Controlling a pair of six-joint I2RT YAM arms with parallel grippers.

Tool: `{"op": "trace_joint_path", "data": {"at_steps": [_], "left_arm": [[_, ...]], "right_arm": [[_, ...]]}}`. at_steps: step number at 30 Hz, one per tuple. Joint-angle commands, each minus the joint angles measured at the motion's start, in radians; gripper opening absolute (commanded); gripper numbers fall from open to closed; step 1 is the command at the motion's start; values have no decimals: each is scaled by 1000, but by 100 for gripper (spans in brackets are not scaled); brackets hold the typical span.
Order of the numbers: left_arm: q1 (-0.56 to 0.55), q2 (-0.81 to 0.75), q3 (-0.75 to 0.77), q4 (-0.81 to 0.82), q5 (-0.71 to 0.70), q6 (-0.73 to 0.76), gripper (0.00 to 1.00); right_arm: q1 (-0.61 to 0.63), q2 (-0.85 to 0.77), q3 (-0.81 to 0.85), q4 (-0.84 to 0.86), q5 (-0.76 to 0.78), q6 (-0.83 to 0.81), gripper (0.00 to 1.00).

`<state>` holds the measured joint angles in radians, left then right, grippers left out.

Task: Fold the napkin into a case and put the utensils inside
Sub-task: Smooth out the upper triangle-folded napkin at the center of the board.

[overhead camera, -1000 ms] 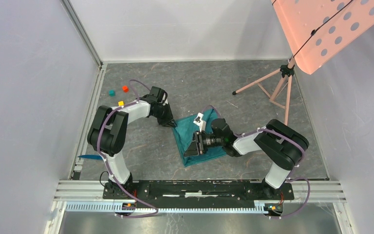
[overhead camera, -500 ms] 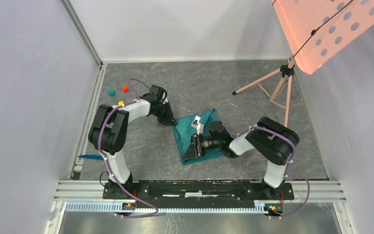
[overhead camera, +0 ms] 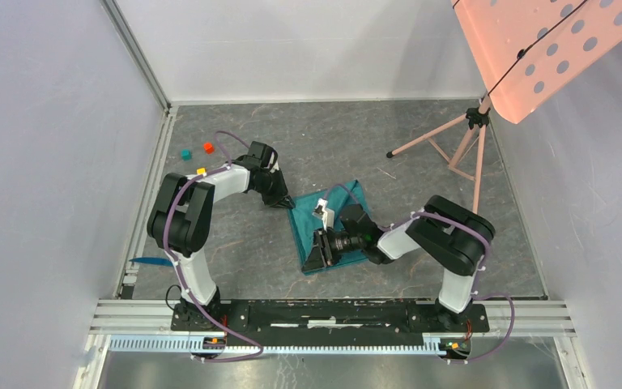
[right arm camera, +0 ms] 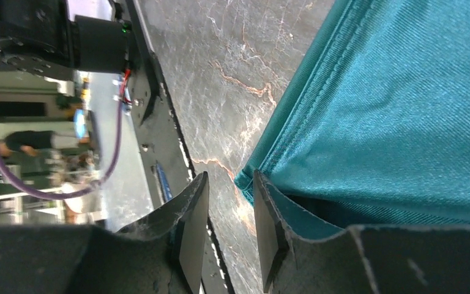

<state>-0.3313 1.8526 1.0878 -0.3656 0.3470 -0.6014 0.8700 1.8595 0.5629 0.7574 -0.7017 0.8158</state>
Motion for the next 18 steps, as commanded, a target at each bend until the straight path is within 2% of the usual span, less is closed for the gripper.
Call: {"op": "trace_joint_path", "data": {"at_steps": [1,5,9,12,18], "left_arm": [[11,-4,29,-18,-43,15,18],[11,-70,54,-39,4,11,21],[11,-162,87,-83,38,21,34],[14,-253,97,-134,20,46,47],[88,-464,46,-239,-70,96,54]], "right_arm": [[27,-135,48,-351,84,-254,40],[41,-261,122,-607,191,-404,47],[88,-317,196,-811,341,-480,52],[143,-299,278,-911,534,-435,53],[245,-174,475,-1073,712,-326,55]]}}
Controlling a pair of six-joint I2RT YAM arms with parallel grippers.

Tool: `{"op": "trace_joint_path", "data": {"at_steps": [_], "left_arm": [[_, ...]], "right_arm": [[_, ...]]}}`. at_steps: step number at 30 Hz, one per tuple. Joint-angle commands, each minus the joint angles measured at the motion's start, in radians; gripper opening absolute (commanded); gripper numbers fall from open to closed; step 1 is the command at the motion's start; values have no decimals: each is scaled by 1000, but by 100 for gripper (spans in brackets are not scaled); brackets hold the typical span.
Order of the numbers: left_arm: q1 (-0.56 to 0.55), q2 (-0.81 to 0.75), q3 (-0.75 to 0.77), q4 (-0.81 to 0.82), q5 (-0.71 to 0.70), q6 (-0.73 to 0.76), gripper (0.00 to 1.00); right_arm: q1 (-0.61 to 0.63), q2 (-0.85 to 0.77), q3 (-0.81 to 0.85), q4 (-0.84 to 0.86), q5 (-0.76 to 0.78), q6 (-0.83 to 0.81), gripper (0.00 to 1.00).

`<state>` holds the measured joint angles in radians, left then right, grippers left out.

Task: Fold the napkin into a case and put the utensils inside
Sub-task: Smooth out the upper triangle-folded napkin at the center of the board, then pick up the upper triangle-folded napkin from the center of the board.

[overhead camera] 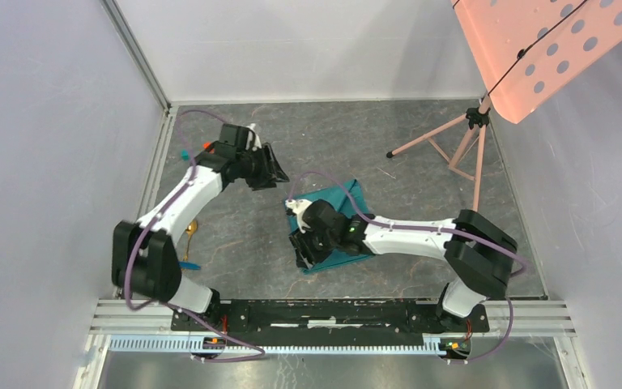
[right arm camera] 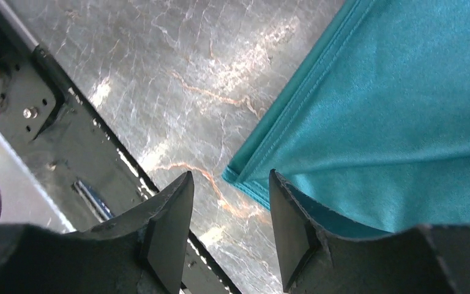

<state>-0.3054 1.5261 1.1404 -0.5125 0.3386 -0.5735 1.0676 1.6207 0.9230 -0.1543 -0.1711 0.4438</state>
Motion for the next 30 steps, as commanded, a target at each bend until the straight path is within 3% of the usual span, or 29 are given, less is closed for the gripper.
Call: {"op": "trace_joint_path", "data": {"at_steps": [1,6,9,16,25,30], "left_arm": [[86,-177,-28,-101,-72,70,56],[185,-350,-125,-134,-155,114,61],[221,-402,-161,-144,-174,149,62],[268,-438,-214,-128,-147,178,62],[304,-435,-253,-96,-107,189,62],[304,-439,-263,-88,-95,190,62]], "right_arm": [[55,83,129,-170,192,50,55],[101,135,189,-206,254,62,56],[115,172,224,-245,282,66,50],[135,243,259,-284,302,61,44],[157,318,295,-371,357,14,50],[178,334,279,-428,499,-20,39]]}}
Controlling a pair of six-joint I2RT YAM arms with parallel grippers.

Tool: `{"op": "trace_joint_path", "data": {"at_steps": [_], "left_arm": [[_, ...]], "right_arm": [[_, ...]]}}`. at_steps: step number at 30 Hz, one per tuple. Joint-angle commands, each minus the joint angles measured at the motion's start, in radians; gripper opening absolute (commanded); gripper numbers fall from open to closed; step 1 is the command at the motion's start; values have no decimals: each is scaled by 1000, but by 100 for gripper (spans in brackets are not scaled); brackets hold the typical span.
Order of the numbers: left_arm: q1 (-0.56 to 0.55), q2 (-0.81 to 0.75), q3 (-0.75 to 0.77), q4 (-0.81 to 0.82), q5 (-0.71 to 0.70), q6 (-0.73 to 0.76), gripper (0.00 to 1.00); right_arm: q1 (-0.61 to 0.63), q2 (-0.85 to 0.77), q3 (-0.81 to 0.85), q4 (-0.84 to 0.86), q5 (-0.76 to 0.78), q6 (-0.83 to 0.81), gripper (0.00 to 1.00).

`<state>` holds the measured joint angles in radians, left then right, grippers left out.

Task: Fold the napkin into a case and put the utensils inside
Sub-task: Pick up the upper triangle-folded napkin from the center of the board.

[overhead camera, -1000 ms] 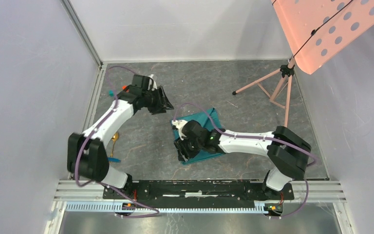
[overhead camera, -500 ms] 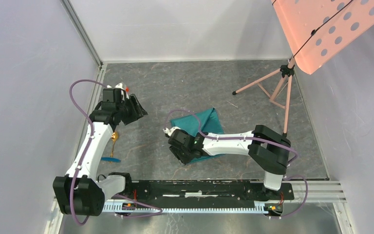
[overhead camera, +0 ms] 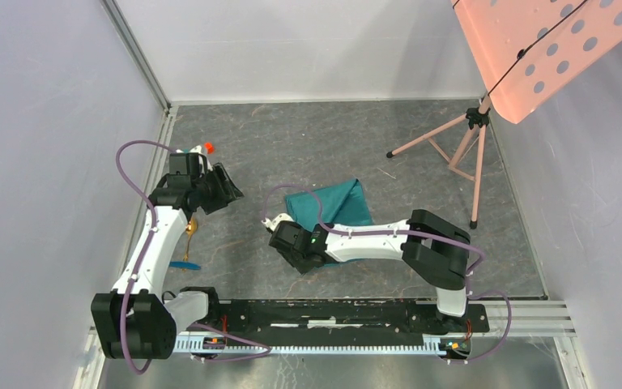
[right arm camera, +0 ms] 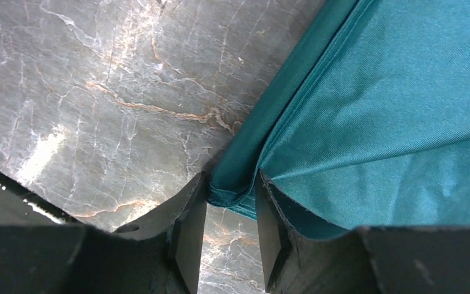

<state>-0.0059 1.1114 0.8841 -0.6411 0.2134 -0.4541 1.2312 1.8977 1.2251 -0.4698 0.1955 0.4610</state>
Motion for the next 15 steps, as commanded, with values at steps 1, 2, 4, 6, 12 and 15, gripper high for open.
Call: {"op": "trace_joint_path", "data": {"at_steps": [1,2,4,6,12,15], "left_arm": [[4,-23,-8,41,33,69,62],[4,-21,-8,42,33,69,62],[4,-16,-12,43,37,66,62],[4,-13,-16,44,46,53,64],[4,30,-135,182,274,-108,69],[-7,68,-260,409,419,-298,71]], "right_arm": [[14,63,-23,-124,157,-46,35],[18,64,-25,-129,180,-52,31],[27,52,-40,-124,229,-67,25],[33,32,-55,-98,254,-86,19],[32,-130,-162,102,223,-154,0],[21,-215,-226,200,157,-159,0]]}}
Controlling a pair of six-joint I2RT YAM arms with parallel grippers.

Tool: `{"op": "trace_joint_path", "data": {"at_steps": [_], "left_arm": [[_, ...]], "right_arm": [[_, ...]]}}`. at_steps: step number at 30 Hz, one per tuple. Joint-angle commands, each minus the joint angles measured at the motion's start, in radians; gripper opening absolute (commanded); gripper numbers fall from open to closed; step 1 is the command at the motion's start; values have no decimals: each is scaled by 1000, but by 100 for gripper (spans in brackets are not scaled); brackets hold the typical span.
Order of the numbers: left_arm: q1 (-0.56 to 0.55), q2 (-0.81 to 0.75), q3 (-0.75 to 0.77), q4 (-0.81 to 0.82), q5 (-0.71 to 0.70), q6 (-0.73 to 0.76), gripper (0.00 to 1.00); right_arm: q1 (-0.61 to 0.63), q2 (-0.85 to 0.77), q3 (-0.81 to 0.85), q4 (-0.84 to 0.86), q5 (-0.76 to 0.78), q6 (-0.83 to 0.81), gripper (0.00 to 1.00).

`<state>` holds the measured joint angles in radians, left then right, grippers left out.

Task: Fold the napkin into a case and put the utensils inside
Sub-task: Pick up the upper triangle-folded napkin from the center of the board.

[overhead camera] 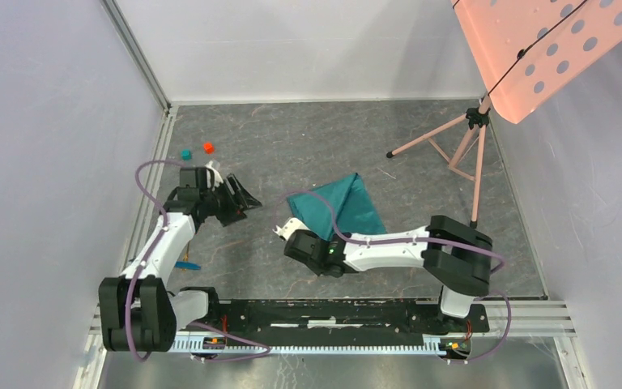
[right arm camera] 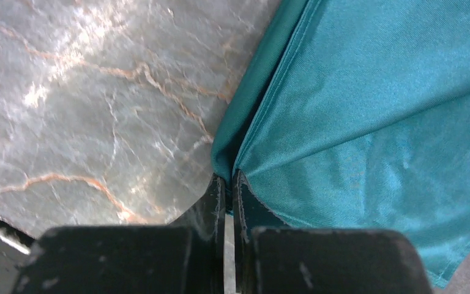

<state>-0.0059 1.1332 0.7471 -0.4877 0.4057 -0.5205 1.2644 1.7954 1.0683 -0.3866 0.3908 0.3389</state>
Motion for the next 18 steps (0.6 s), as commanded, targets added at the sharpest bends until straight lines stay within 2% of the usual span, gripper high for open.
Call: {"op": "trace_joint_path", "data": {"at_steps": [1,4,8,11,13,18], "left_arm": [[-29,58,-165,345,243,-291,72],[-146,110,-245,551,201,-478,79],[-287,166,-334,781,38,-689,81],[-353,147,-397,860,-139,-781,82],[-376,147,-393,848,-214,-786,79],[-390,234,-365,849,-235,-809,73]], "right_arm": [[-15,-139,-89,140,-59,-38,0],[-22,-202,-150,195,-113,-44,0],[-44,-258,-209,232,-127,-49,0],[-66,-289,-243,253,-147,-52,0],[-77,-310,-264,274,-155,-54,0],[-99,-357,-295,309,-179,-55,0]]}}
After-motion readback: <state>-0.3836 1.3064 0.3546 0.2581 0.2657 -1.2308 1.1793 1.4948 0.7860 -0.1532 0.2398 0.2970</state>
